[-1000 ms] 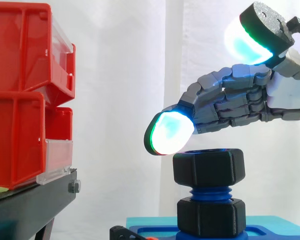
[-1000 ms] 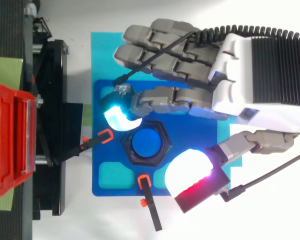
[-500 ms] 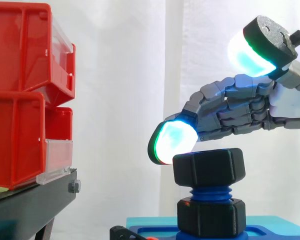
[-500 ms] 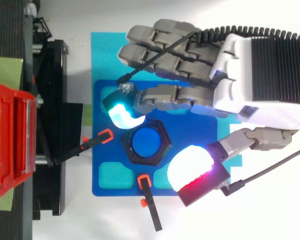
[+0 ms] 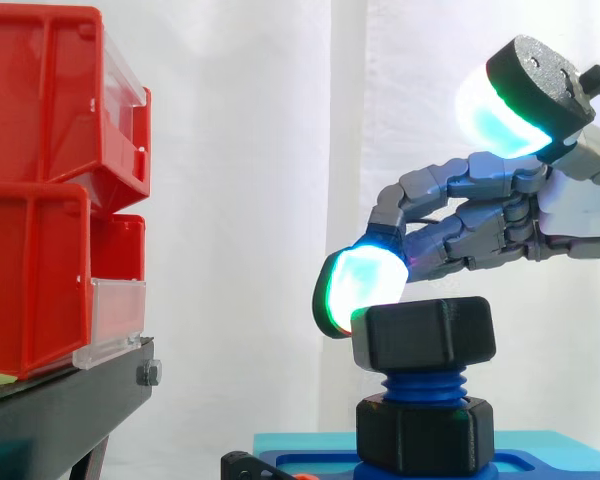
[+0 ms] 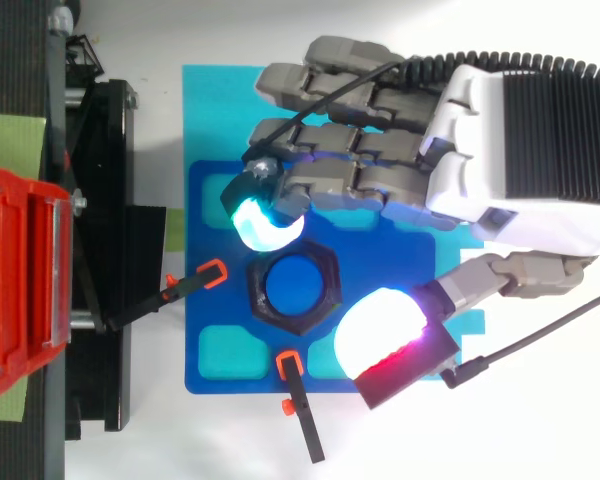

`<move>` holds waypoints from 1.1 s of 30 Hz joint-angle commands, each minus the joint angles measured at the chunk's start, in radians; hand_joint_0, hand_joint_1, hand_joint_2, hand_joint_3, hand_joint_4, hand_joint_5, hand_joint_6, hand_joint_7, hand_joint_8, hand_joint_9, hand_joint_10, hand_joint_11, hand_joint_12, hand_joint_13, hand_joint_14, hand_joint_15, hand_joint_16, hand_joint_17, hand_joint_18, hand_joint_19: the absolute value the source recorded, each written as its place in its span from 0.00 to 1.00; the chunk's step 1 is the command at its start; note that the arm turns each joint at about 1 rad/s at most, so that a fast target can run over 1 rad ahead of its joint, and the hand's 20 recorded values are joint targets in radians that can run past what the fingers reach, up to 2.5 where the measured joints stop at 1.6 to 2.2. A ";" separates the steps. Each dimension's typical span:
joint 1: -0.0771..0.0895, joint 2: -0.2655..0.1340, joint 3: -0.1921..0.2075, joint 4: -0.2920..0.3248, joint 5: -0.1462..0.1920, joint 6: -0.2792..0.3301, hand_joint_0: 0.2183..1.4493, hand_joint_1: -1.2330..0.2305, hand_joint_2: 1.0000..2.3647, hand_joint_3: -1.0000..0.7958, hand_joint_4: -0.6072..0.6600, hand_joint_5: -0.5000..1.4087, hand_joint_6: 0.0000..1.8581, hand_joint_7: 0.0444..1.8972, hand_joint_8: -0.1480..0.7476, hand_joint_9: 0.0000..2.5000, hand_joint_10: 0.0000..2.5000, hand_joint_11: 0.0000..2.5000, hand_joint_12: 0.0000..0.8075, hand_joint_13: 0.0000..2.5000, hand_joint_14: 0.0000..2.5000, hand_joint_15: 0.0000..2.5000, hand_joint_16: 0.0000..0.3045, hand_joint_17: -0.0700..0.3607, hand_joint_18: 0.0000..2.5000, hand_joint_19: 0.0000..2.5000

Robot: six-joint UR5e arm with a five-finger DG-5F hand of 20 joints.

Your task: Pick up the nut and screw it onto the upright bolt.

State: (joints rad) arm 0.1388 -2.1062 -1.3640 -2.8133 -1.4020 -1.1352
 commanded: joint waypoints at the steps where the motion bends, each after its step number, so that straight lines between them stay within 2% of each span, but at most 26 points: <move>1: -0.001 0.000 0.000 0.000 0.000 0.000 0.20 0.82 0.00 0.28 0.58 0.26 0.27 0.61 0.42 0.21 0.00 0.00 0.42 0.10 0.00 0.00 0.17 0.43 0.02 0.01; 11: -0.008 0.003 0.002 -0.037 0.000 0.002 0.22 0.78 0.00 0.28 0.51 0.29 0.27 0.68 0.40 0.32 0.00 0.00 0.39 0.18 0.00 0.00 0.15 0.40 0.10 0.03; 20: -0.008 0.009 0.002 -0.058 0.000 0.002 0.22 0.77 0.00 0.28 0.50 0.31 0.27 0.70 0.38 0.41 0.00 0.00 0.36 0.24 0.00 0.00 0.14 0.38 0.17 0.05; 23: -0.008 0.023 0.002 -0.069 0.000 0.000 0.22 0.76 0.00 0.28 0.50 0.31 0.27 0.70 0.37 0.44 0.00 0.00 0.35 0.25 0.00 0.00 0.14 0.38 0.18 0.06; 33: -0.012 0.045 0.002 -0.117 0.001 -0.001 0.22 0.73 0.00 0.28 0.50 0.32 0.27 0.74 0.32 0.55 0.00 0.00 0.31 0.35 0.00 0.00 0.12 0.35 0.31 0.11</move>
State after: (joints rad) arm 0.1279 -2.0708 -1.3622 -2.9164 -1.4014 -1.1352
